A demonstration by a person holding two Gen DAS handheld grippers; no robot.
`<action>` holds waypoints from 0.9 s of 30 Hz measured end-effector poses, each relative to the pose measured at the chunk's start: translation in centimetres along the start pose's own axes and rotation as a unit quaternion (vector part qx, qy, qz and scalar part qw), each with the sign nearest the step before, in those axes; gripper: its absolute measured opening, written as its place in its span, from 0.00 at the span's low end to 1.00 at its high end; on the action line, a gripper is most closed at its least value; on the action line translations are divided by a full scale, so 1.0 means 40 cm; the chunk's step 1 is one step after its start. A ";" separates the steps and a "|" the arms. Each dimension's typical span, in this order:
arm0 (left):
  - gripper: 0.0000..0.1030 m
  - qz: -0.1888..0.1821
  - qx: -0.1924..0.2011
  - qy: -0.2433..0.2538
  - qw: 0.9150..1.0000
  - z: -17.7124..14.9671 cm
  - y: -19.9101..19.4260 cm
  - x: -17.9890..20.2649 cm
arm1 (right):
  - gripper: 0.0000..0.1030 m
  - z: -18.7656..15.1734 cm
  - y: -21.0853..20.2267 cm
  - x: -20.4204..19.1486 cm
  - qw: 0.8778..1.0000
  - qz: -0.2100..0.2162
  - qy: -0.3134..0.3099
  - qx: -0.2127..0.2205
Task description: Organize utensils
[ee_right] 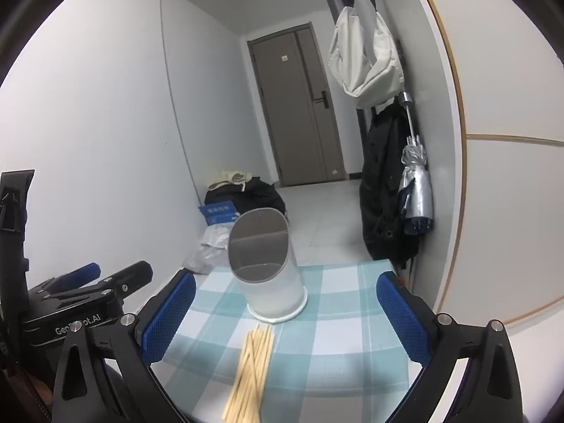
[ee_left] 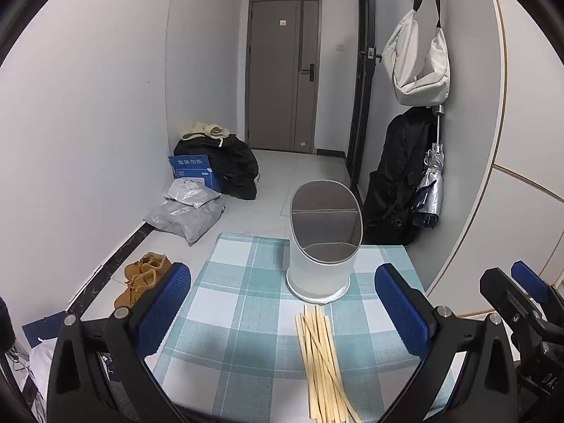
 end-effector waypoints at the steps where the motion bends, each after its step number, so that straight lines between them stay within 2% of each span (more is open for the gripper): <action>1: 0.99 0.001 0.000 -0.001 1.000 0.000 -0.003 0.001 | 1.00 -0.003 -0.001 0.003 1.000 0.000 0.001 0.002; 17: 0.99 0.005 -0.004 -0.009 1.000 -0.003 0.001 -0.011 | 1.00 -0.004 0.004 0.001 1.000 0.003 -0.005 0.009; 27: 0.99 0.008 0.007 -0.005 1.000 0.009 0.001 -0.024 | 1.00 -0.010 0.001 0.003 1.000 0.003 -0.004 0.013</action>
Point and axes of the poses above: each gripper's, at about its wrist camera, not at the fingertips, and y roughly the way its jaws point, x to its right, z to its top, the point moved 3 cm from there along y, roughly the way its jaws point, and after that the axes turned 10 degrees about -y, right-handed, at the moved point
